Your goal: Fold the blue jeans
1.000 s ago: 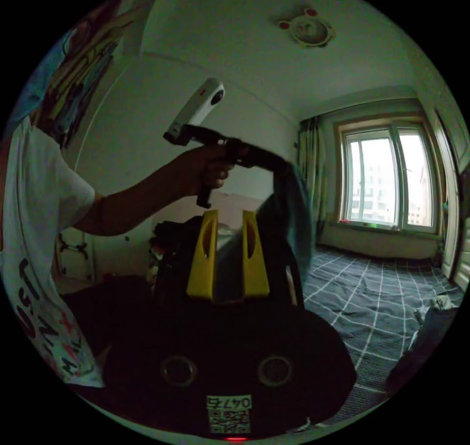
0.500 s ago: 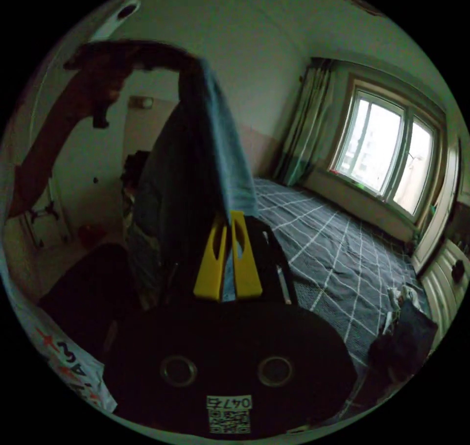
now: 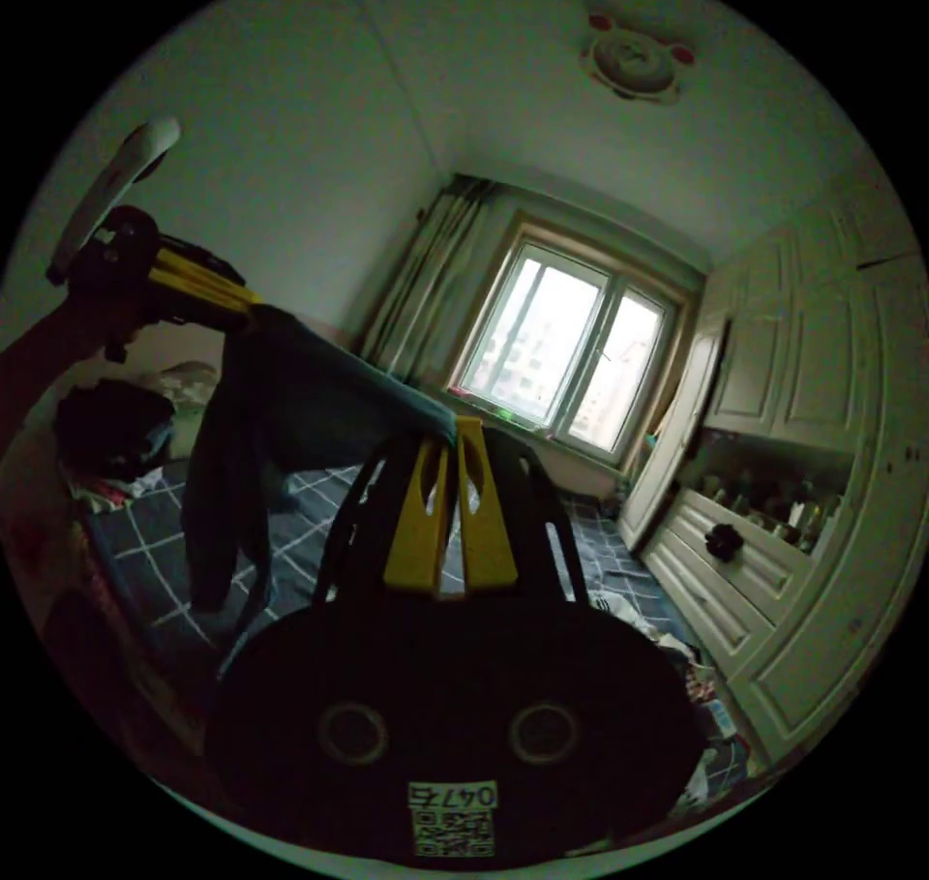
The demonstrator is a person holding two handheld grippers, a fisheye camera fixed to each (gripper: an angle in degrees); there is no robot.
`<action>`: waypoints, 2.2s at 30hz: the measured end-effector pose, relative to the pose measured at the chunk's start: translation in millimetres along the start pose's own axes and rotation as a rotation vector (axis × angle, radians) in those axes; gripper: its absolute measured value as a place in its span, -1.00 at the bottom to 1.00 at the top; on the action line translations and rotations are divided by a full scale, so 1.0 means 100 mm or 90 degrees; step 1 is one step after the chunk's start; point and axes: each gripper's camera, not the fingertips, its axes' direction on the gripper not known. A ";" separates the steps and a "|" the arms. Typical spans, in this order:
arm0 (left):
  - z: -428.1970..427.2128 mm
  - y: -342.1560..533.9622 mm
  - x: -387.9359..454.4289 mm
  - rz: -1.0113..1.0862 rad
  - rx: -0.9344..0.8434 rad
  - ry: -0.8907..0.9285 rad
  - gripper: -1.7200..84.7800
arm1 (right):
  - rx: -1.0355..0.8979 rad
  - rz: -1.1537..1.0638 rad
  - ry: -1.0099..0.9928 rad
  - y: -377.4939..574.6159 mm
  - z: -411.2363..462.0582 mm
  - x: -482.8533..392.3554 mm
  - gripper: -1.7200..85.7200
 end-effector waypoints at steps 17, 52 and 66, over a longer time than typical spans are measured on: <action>1.44 2.42 1.69 0.099 -0.292 0.467 -0.96 | -0.542 -0.111 -0.246 3.19 0.11 -0.56 -0.95; 2.82 5.50 -0.08 -0.413 -0.266 0.444 -0.98 | -0.580 -0.110 -0.230 3.15 3.23 -2.12 -0.79; 2.30 6.32 -0.49 -0.415 -0.270 0.098 -0.97 | -0.356 -0.171 -0.534 2.66 2.27 -3.66 -0.95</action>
